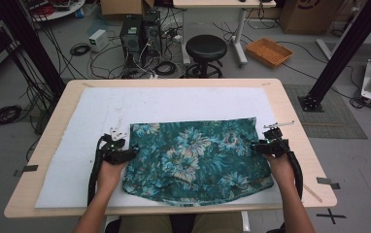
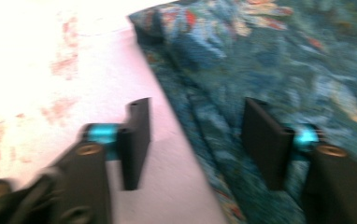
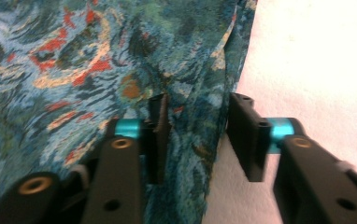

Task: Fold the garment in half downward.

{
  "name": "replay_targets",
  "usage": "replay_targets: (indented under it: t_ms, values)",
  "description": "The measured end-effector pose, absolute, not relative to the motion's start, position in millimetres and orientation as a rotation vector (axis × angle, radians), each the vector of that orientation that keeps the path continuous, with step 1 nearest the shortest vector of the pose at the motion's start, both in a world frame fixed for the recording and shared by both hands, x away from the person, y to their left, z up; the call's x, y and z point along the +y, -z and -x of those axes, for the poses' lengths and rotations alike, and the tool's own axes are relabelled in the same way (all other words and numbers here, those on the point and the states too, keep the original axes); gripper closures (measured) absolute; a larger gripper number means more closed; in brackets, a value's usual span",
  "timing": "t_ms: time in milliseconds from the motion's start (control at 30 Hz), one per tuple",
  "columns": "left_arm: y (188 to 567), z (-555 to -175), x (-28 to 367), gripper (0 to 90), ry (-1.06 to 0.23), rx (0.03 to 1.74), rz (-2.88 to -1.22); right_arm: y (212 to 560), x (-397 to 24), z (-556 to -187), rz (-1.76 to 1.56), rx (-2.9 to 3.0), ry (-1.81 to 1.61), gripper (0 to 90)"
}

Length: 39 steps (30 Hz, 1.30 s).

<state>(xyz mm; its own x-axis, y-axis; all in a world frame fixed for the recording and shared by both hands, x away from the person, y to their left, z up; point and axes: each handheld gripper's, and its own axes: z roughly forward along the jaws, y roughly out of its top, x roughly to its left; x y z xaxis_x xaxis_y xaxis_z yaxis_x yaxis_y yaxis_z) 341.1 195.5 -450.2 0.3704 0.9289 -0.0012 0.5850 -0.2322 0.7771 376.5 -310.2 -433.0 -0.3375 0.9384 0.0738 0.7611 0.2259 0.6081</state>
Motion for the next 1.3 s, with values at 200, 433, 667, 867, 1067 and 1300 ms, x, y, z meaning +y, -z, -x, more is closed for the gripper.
replay_targets:
  t_ms: [200, 433, 667, 867, 1067, 1300]
  values:
    - [451, -338, 195, 87.3, -0.549, 1.341, -1.866, 433, -317, -370, -1.565, 2.204, -0.896, 88.9]
    - [444, -354, 180, 87.6, -0.520, 1.337, -1.805, 429, -330, -369, -1.549, 2.065, -0.918, 89.0]
    - [448, -365, 178, 86.8, -0.511, 1.362, -1.843, 428, -334, -375, -1.560, 2.062, -0.949, 86.6]
    - [444, -351, 193, 57.0, -0.534, 1.273, -1.821, 423, -338, -368, -1.506, 2.053, -0.914, 51.2]
    - [432, -340, 205, 39.0, -0.526, 1.051, -1.744, 412, -329, -364, -1.322, 2.181, -1.030, 28.7]
    - [429, -336, 204, 20.8, -0.520, 1.012, -1.758, 405, -313, -359, -1.210, 2.272, -1.063, 21.4]
